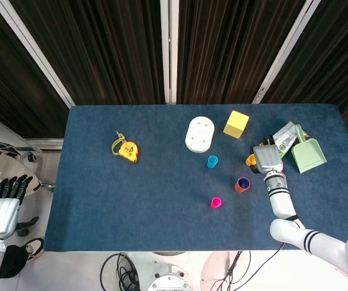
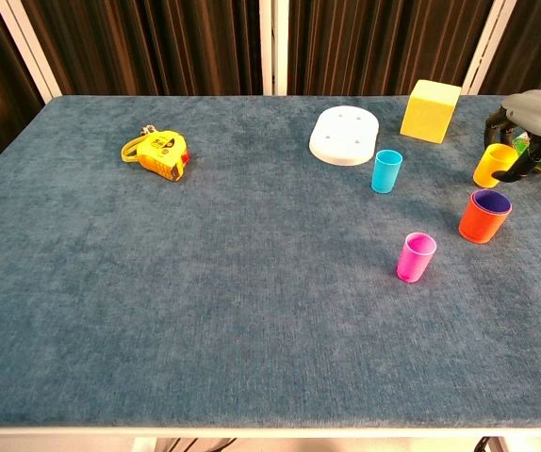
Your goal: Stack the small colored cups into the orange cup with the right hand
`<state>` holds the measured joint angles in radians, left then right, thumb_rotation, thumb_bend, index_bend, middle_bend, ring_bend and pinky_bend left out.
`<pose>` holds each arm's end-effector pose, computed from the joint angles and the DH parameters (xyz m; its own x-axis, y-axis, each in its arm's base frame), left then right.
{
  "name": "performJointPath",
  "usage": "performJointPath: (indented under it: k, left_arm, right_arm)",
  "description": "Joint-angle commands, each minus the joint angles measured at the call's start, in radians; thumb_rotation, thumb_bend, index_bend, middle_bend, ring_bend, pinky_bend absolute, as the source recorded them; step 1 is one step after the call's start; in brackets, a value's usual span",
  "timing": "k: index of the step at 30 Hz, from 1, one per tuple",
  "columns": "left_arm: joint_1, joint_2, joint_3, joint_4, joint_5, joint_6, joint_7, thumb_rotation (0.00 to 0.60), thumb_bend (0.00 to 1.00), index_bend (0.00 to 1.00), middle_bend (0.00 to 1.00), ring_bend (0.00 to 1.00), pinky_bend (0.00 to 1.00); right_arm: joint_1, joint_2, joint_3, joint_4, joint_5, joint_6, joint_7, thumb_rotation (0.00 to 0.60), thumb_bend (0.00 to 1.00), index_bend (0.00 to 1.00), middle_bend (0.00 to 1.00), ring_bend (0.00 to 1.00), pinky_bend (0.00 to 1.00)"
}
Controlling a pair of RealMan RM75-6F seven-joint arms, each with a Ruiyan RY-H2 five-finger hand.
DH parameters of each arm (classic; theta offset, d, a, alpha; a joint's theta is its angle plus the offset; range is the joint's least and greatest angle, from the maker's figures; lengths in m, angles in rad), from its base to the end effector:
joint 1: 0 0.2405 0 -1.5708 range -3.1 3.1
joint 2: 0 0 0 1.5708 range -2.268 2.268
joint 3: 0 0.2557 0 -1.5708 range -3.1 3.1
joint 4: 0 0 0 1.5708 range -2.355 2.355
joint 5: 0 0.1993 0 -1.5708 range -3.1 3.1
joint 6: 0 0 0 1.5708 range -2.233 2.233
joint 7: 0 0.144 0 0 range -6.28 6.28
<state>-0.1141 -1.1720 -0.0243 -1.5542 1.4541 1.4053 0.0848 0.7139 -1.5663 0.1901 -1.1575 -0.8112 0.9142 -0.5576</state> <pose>-0.3205 0.1841 0.1456 0.4716 0.0959 0.8766 0.8804 0.0043 -0.4741 -0.2537 -0.3851 0.0308 0.6262 -0.2677 0.7323 -0.7647 -0.0275 0.6438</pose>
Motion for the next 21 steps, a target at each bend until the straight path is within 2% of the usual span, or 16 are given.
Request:
performJointPath:
  k: [1, 11, 16, 21]
  left_arm:
    - [0.001, -0.001, 0.001, 0.001, 0.000, 0.002, -0.002, 0.600, 0.08, 0.06, 0.04, 0.00, 0.00]
    - [0.005, -0.002, 0.006, 0.000, 0.004, 0.005, -0.001, 0.600, 0.08, 0.06, 0.04, 0.00, 0.00]
    - [0.006, -0.001, 0.008, -0.005, 0.004, 0.005, 0.003, 0.600, 0.08, 0.06, 0.04, 0.00, 0.00]
    - [0.009, 0.001, 0.009, -0.010, 0.006, 0.011, 0.008, 0.600, 0.08, 0.06, 0.04, 0.00, 0.00]
  right_arm:
    - [-0.012, 0.038, 0.008, -0.066, -0.029, 0.033, 0.018, 0.600, 0.26, 0.52, 0.47, 0.13, 0.00]
    - [-0.058, 0.289, 0.005, -0.473, -0.076, 0.082, 0.026, 0.600, 0.25, 0.53, 0.50, 0.14, 0.00]
    - [-0.065, 0.355, -0.028, -0.588, -0.104, 0.099, -0.012, 0.600, 0.25, 0.53, 0.50, 0.14, 0.00]
    - [-0.056, 0.378, -0.058, -0.646, -0.090, 0.101, -0.063, 0.600, 0.25, 0.53, 0.50, 0.14, 0.00]
